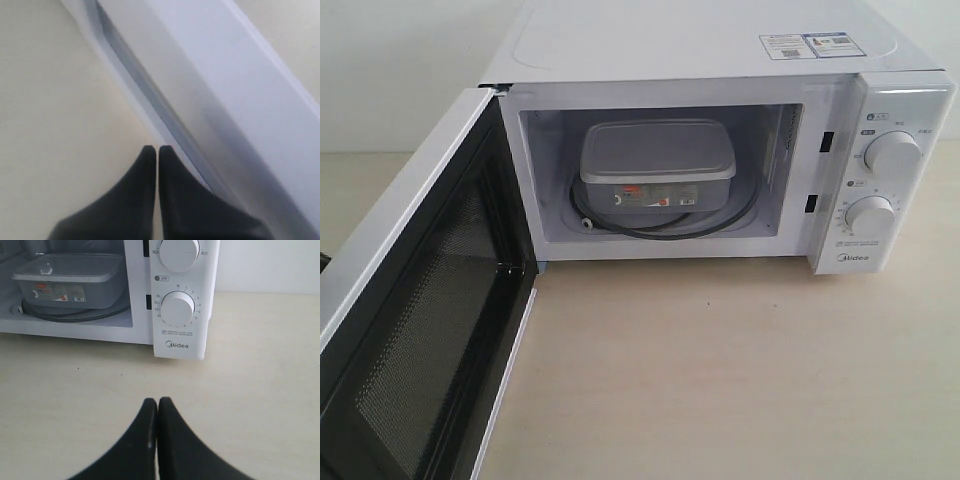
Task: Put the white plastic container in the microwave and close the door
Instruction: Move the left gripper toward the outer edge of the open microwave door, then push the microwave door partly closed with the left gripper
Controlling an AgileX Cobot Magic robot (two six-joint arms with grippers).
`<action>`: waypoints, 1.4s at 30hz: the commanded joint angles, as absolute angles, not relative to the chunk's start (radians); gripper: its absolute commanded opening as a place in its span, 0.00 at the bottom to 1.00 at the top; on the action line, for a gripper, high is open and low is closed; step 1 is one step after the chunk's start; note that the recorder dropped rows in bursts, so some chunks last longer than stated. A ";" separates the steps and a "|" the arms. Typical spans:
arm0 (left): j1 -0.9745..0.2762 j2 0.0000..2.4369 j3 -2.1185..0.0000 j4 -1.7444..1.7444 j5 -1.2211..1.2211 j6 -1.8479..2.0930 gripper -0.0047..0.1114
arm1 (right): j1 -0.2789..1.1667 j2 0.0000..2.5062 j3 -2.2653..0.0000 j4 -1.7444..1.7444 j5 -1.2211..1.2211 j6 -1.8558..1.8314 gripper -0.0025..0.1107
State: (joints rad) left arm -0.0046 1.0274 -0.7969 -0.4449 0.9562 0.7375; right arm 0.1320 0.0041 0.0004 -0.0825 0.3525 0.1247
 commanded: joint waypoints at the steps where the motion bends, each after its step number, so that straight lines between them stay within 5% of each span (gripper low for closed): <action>1: -0.053 1.073 -0.802 -0.509 0.944 0.805 0.07 | 0.128 0.000 0.000 -0.088 0.348 0.126 0.02; 42: -0.316 1.385 -0.802 -1.129 0.372 1.135 0.07 | 0.128 0.000 0.000 -0.088 0.348 0.126 0.02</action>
State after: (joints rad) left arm -0.3106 1.3778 -0.7985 -1.0476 0.4305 1.0773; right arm 0.1320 0.0041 0.0004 -0.0825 0.3525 0.1266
